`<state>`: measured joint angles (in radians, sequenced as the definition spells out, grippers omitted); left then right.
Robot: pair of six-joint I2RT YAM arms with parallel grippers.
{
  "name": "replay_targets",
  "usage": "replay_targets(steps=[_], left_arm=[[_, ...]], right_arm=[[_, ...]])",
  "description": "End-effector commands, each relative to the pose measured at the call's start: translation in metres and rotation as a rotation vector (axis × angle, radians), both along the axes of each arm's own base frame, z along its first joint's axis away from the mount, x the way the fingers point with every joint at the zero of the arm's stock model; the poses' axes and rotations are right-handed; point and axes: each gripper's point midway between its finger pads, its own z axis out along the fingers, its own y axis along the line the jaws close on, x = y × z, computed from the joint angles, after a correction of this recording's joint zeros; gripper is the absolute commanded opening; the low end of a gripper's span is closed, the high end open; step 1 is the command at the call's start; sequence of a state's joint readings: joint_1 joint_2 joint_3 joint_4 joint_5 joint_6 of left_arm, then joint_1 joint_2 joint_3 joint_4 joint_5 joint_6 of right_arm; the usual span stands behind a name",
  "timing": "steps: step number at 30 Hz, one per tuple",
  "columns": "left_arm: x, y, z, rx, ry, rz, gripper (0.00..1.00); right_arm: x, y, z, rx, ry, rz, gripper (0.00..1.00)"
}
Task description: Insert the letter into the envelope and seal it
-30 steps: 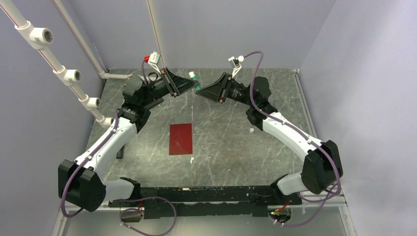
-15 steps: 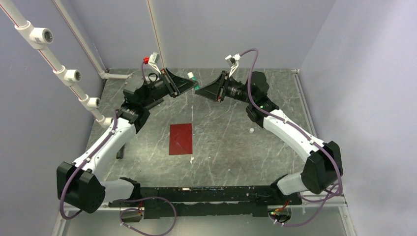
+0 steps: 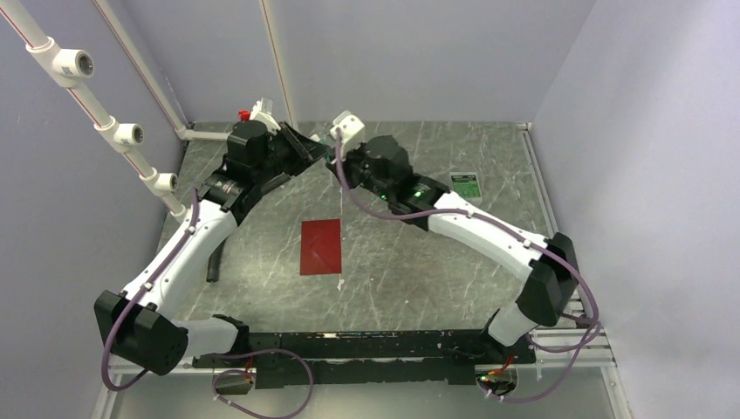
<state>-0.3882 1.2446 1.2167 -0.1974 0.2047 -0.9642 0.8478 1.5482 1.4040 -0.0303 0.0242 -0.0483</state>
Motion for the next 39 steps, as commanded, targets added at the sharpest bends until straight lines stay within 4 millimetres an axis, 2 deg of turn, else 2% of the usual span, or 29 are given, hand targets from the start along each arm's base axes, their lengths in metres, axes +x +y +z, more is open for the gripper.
replay_targets(steps=[1, 3, 4, 5, 6, 7, 9, 12, 13, 17, 20, 24, 32, 39], left_arm=[[0.008, 0.022, -0.007, 0.048, 0.098, 0.141, 0.02], [0.008, 0.021, -0.005, 0.035, 0.088, 0.133, 0.02], [0.008, 0.018, -0.002, 0.022, 0.067, 0.116, 0.02], [0.006, 0.014, 0.003, 0.007, 0.032, 0.087, 0.02], [0.005, 0.008, 0.012, -0.01, -0.025, 0.046, 0.02], [-0.001, -0.001, 0.02, -0.025, -0.081, -0.023, 0.02], [-0.012, -0.013, 0.035, -0.019, -0.182, -0.134, 0.02], [-0.033, -0.025, 0.054, -0.019, -0.313, -0.281, 0.03], [-0.041, -0.028, 0.06, -0.027, -0.353, -0.316, 0.03], [-0.071, -0.036, 0.088, -0.067, -0.546, -0.466, 0.02], [-0.091, -0.043, 0.102, -0.089, -0.609, -0.588, 0.02], [-0.104, -0.047, 0.113, -0.113, -0.647, -0.664, 0.02], [-0.11, -0.049, 0.121, -0.173, -0.661, -0.706, 0.02], [-0.095, -0.045, 0.123, -0.178, -0.62, -0.598, 0.02]], right_arm=[[0.027, -0.026, 0.009, -0.197, -0.17, -0.241, 0.0], [0.016, -0.016, 0.008, -0.196, -0.141, -0.174, 0.0], [0.005, -0.009, 0.01, -0.179, -0.11, -0.092, 0.09], [-0.009, -0.003, 0.012, -0.164, -0.071, 0.004, 0.25], [-0.022, -0.003, 0.024, -0.12, -0.038, 0.079, 0.4], [-0.033, -0.005, 0.029, -0.084, 0.009, 0.128, 0.53], [-0.048, -0.014, 0.044, 0.029, 0.11, 0.189, 0.69], [-0.054, -0.038, 0.062, 0.226, 0.263, 0.245, 0.77], [-0.055, -0.046, 0.069, 0.302, 0.307, 0.268, 0.77], [-0.087, -0.059, 0.091, 0.534, 0.401, 0.455, 0.76], [-0.098, -0.057, 0.095, 0.589, 0.428, 0.528, 0.72], [-0.111, -0.055, 0.105, 0.648, 0.444, 0.622, 0.65], [-0.114, -0.055, 0.12, 0.699, 0.413, 0.674, 0.42], [-0.101, -0.047, 0.116, 0.64, 0.383, 0.632, 0.11]])
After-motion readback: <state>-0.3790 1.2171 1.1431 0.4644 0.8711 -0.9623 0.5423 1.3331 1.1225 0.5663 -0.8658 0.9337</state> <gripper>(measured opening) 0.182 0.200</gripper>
